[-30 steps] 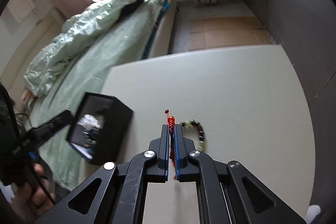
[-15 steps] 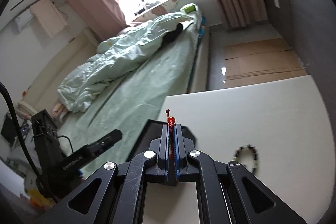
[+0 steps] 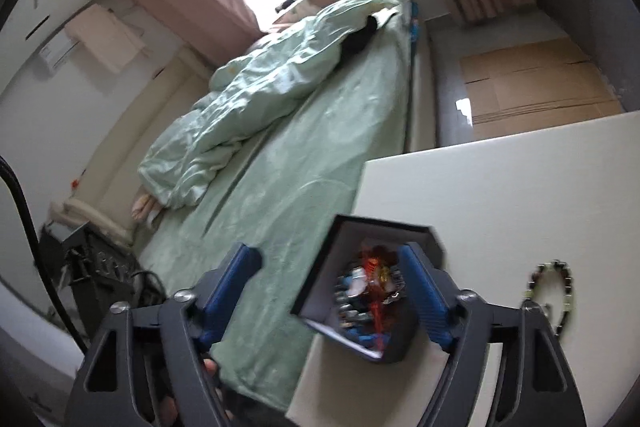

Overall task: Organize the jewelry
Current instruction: 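Lower the red-string bracelet into the box and open the right gripper, then move the left gripper to the dark bead bracelet and grasp it, then carry the bead bracelet to the box while the right gripper grasps the silver ring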

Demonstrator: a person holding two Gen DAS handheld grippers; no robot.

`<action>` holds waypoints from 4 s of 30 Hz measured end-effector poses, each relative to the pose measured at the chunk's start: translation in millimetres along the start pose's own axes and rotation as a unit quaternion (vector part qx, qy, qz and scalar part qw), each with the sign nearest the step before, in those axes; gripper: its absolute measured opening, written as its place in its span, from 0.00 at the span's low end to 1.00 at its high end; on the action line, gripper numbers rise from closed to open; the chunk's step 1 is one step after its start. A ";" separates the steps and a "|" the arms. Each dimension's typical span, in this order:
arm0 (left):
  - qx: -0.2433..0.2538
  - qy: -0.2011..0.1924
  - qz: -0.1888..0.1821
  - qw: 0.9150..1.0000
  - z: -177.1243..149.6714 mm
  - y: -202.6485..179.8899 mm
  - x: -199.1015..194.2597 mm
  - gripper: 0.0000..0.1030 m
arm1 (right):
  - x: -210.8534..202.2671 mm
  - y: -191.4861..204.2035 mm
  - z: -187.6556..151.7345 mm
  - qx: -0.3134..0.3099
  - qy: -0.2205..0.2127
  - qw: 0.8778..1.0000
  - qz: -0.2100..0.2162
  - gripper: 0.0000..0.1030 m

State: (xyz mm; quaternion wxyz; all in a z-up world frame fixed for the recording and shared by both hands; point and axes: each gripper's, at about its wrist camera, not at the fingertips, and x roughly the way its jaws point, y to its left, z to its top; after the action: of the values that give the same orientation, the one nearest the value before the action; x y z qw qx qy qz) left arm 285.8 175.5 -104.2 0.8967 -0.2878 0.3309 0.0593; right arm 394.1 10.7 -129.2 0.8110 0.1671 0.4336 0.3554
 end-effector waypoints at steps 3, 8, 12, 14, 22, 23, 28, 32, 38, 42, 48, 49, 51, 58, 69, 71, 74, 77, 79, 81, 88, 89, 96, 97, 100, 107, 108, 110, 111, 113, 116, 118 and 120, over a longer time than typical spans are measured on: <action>0.007 0.000 0.003 1.000 -1.2 -4.7 1.1 0.77 | -13.0 -8.7 -0.2 0.007 -0.009 1.000 -0.006 0.76; 0.029 0.009 -0.002 1.000 -6.8 -20.8 5.8 0.77 | -34.8 -24.7 -2.4 0.009 -0.016 1.000 -0.024 0.76; 0.057 0.012 -0.007 0.998 -14.0 -39.8 9.1 0.77 | -47.4 -41.7 -4.2 0.020 -0.014 0.999 -0.041 0.76; 0.078 0.019 -0.009 0.997 -19.0 -52.6 13.2 0.77 | -55.4 -52.3 -6.3 0.029 -0.011 0.998 -0.052 0.76; 0.138 0.040 -0.016 0.990 -39.9 -94.1 29.2 0.77 | -76.1 -94.2 -15.4 0.074 -0.001 0.994 -0.084 0.76; 0.145 0.042 -0.015 0.988 -42.1 -98.5 30.8 0.77 | -78.2 -97.7 -16.3 0.077 0.000 0.993 -0.086 0.76; 0.183 0.061 -0.017 0.981 -56.1 -123.7 43.5 0.77 | -90.0 -113.8 -20.0 0.096 -0.005 0.991 -0.095 0.76; 0.212 0.075 -0.018 0.974 -65.8 -141.0 54.7 0.74 | -96.1 -125.5 -20.8 0.111 -0.010 0.989 -0.099 0.76; 0.230 0.132 -0.005 0.964 -81.4 -153.4 86.7 0.43 | -105.6 -141.0 -22.4 0.130 -0.021 0.987 -0.095 0.75; 0.229 0.151 0.005 0.962 -88.3 -158.6 99.9 0.37 | -112.2 -147.7 -21.3 0.138 -0.029 0.986 -0.090 0.75; 0.207 0.182 0.026 0.961 -94.3 -154.6 126.5 0.30 | -117.5 -163.9 -20.8 0.156 -0.034 0.984 -0.084 0.76; 0.207 0.184 0.029 0.960 -94.7 -154.9 129.7 0.30 | -117.8 -165.8 -20.5 0.158 -0.035 0.983 -0.083 0.76; 0.208 0.192 0.038 0.958 -97.3 -156.2 136.1 0.29 | -118.7 -171.5 -20.4 0.165 -0.036 0.982 -0.081 0.76; 0.212 0.201 0.074 0.953 -104.7 -154.3 147.4 0.28 | -121.0 -184.1 -22.3 0.181 -0.035 0.980 -0.076 0.76; 0.283 0.192 0.116 0.933 -125.6 -168.2 143.8 0.25 | -122.4 -187.6 -22.8 0.185 -0.035 0.979 -0.072 0.76; 0.285 0.194 0.111 0.932 -125.5 -169.2 143.8 0.19 | -120.3 -186.1 -22.4 0.182 -0.032 0.980 -0.074 0.76; 0.275 0.200 0.100 0.935 -121.1 -164.6 143.5 0.08 | -117.1 -184.5 -22.1 0.178 -0.026 0.981 -0.078 0.76; 0.253 0.205 0.073 0.943 -113.5 -158.8 139.7 0.08 | -111.6 -183.7 -21.7 0.170 -0.018 0.982 -0.086 0.76; 0.246 0.195 0.058 0.948 -105.5 -158.8 133.1 0.08 | -106.6 -181.6 -22.5 0.162 -0.009 0.983 -0.088 0.76; 0.237 0.183 0.031 0.954 -97.9 -159.7 125.1 0.08 | -100.8 -180.9 -22.6 0.154 0.000 0.984 -0.084 0.75; 0.230 0.158 -0.021 0.960 -80.8 -167.0 111.7 0.08 | -81.0 -160.7 -20.5 0.094 0.025 0.990 -0.103 0.73; 0.227 0.156 -0.025 0.961 -78.3 -165.8 110.0 0.08 | -80.5 -157.7 -20.2 0.084 0.024 0.991 -0.106 0.73; 0.196 0.128 -0.056 0.971 -54.8 -153.9 89.2 0.08 | -62.6 -143.8 -24.3 0.024 0.056 0.990 -0.123 0.68; 0.192 0.125 -0.059 0.972 -51.7 -150.2 86.0 0.08 | -59.5 -142.6 -24.7 0.018 0.061 0.990 -0.124 0.66; 0.181 0.113 -0.064 0.975 -45.2 -142.2 77.6 0.08 | -47.1 -135.3 -26.6 -0.008 0.078 0.987 -0.140 0.62; 0.151 0.094 -0.075 0.981 -33.2 -122.7 60.1 0.08 | -21.9 -109.6 -36.7 -0.082 0.108 0.976 -0.172 0.56; 0.146 0.091 -0.077 0.982 -30.9 -119.2 57.4 0.08 | -17.7 -106.1 -38.2 -0.092 0.113 0.974 -0.176 0.54; 0.136 0.092 -0.083 0.983 -26.3 -112.7 53.2 0.08 | -10.7 -101.5 -40.2 -0.107 0.120 0.970 -0.183 0.53; 0.130 0.091 -0.086 0.984 -24.1 -108.6 50.9 0.08 | -6.3 -98.9 -41.1 -0.116 0.123 0.967 -0.189 0.52; 0.120 0.088 -0.089 0.985 -20.7 -101.9 44.5 0.08 | -1.0 -95.7 -42.2 -0.127 0.127 0.964 -0.198 0.50; 0.108 0.079 -0.097 0.986 -12.9 -94.5 35.3 0.08 | 6.1 -94.8 -42.2 -0.133 0.132 0.960 -0.206 0.48; 0.102 0.072 -0.101 0.987 -9.1 -91.9 28.4 0.08 | 9.7 -93.3 -43.5 -0.141 0.136 0.957 -0.213 0.42; 0.105 0.062 -0.100 0.988 -4.8 -89.4 20.1 0.08 | 13.2 -90.3 -45.5 -0.148 0.138 0.955 -0.217 0.39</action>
State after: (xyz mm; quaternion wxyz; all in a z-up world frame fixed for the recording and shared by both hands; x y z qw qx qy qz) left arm 325.2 97.2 -77.1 0.9012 -0.2267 0.3600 -0.0833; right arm 400.5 -43.9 -215.0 0.8164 -0.1034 0.5100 0.2505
